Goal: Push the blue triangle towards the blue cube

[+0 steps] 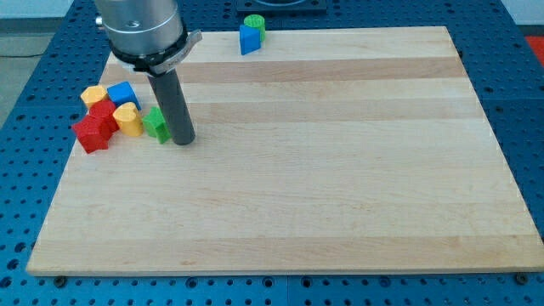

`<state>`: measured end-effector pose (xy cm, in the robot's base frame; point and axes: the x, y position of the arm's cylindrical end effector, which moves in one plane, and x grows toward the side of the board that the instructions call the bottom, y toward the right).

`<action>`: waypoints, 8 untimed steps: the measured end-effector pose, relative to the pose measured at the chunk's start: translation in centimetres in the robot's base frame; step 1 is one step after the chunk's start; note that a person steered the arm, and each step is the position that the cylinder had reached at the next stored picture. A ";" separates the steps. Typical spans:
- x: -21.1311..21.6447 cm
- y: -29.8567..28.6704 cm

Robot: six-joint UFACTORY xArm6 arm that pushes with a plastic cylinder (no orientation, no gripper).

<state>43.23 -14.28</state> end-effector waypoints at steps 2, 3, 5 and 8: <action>-1.3 -3.1; -2.8 2.3; -13.8 13.6; -22.4 14.9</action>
<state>20.87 0.59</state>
